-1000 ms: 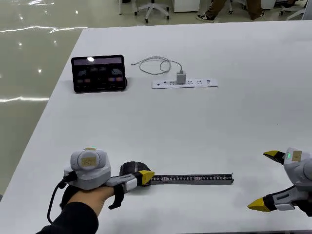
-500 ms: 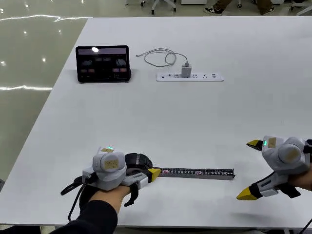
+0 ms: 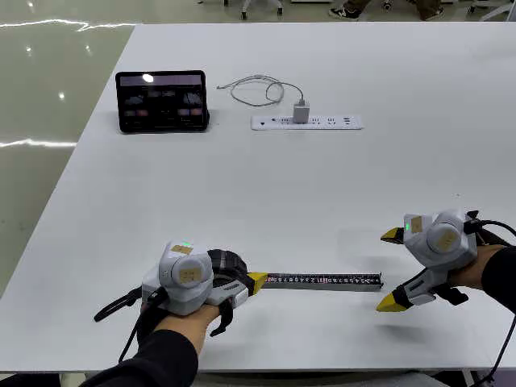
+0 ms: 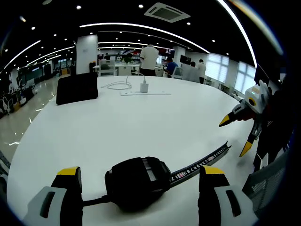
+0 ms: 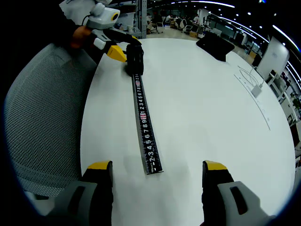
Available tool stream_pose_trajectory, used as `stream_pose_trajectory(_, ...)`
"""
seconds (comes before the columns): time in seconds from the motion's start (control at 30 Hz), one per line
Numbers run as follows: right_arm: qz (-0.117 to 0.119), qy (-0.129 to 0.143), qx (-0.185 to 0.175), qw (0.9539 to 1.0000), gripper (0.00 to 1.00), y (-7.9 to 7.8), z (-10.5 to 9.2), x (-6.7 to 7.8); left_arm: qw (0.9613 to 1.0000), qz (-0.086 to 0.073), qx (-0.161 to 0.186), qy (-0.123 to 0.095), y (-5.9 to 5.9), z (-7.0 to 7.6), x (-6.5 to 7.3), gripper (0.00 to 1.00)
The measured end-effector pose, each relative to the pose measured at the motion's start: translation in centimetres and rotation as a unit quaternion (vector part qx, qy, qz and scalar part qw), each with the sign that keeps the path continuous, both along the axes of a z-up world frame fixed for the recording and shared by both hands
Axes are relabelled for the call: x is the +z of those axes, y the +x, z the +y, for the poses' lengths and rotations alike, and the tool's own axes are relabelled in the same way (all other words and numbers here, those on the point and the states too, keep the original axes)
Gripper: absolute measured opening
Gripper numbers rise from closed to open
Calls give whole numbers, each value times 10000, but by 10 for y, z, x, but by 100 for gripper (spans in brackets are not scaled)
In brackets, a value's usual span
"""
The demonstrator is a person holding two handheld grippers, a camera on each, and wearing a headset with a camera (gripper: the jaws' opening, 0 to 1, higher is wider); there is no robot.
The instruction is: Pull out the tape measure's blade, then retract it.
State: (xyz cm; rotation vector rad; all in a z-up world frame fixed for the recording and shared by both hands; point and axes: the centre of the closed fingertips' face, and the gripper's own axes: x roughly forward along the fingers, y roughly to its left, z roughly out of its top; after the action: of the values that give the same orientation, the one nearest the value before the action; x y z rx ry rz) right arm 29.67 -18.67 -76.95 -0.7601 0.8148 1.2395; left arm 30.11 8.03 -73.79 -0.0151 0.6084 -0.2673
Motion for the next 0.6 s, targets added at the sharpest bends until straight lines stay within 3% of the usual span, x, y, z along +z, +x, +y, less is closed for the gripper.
stream_pose_trajectory(0.23, 228, -80, 115, 9996, 56, -2, 2, -8, 10000, -56, 58, -37, 1, 0, 1, 100)
stream_pose_trajectory(0.6, 250, -290, 333, 9987, 30, -3, -3, -18, 9999, -59, 113, -24, 2, 3, -2, 100)
